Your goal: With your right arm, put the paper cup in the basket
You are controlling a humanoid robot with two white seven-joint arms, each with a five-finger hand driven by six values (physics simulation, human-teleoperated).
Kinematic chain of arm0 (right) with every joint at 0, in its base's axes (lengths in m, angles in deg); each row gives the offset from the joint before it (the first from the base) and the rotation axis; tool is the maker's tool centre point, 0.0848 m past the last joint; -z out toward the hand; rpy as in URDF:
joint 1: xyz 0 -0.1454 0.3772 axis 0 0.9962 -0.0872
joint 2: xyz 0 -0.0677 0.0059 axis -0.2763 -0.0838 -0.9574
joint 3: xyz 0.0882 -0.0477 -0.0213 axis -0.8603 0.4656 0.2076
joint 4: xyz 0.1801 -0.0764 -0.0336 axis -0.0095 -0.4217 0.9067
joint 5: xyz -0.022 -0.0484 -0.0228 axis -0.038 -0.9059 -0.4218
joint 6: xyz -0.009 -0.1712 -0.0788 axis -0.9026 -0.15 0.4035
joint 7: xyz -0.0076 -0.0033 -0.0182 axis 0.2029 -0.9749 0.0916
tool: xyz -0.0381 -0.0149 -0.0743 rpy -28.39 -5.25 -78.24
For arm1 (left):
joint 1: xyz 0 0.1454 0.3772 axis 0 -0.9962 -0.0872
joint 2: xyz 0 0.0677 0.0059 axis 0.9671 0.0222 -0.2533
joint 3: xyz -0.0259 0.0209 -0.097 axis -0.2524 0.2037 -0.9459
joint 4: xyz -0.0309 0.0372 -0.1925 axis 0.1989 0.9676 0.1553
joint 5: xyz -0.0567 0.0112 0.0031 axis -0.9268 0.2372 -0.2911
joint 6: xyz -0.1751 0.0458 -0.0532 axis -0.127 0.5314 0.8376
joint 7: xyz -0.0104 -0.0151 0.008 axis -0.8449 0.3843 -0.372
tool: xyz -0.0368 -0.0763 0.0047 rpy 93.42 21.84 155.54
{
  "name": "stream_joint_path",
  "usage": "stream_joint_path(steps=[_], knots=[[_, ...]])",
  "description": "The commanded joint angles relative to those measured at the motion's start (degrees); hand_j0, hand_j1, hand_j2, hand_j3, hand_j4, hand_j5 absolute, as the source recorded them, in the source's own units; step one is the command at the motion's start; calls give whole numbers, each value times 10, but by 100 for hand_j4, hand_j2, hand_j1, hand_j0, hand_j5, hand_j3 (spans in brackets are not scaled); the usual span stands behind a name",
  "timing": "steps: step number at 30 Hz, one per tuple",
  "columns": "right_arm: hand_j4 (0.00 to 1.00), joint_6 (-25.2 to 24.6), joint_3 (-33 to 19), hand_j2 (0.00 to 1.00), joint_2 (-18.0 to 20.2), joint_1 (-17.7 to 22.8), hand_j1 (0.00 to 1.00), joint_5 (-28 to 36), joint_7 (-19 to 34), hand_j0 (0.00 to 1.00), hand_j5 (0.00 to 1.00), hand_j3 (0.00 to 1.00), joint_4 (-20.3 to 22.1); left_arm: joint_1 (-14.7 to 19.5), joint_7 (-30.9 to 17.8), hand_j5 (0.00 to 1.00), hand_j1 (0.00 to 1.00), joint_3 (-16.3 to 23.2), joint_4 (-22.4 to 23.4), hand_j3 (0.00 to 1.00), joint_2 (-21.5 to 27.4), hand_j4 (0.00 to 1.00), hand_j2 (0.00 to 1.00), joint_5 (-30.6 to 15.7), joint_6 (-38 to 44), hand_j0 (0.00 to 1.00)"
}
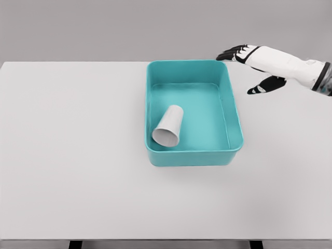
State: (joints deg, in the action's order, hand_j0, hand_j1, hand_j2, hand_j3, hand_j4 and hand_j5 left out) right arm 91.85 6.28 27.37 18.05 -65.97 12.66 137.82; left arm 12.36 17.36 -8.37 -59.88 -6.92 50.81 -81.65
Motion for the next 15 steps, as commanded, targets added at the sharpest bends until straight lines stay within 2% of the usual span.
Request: stream_joint_path(steps=[1, 2, 4, 5, 15], knots=[[100, 0, 0, 100, 60, 4, 100, 4, -1, 100, 100, 100, 2, 0, -1, 100, 100, 0, 0, 100, 0, 100, 100, 0, 0, 100], [100, 0, -1, 100, 80, 28, 100, 3, 0, 100, 100, 100, 5, 0, 0, 100, 100, 0, 0, 100, 0, 100, 100, 0, 0, 100], [100, 0, -3, 100, 95, 32, 100, -7, 8, 100, 100, 100, 55, 0, 0, 100, 100, 0, 0, 100, 0, 100, 100, 0, 0, 100], [100, 0, -8, 100, 103, 32, 100, -50, 9, 100, 100, 100, 78, 0, 0, 100, 100, 0, 0, 100, 0, 100, 100, 0, 0, 100], [100, 0, -6, 100, 116, 33, 100, -65, 9, 100, 100, 100, 92, 0, -2, 100, 100, 0, 3, 100, 0, 100, 100, -1, 0, 100]])
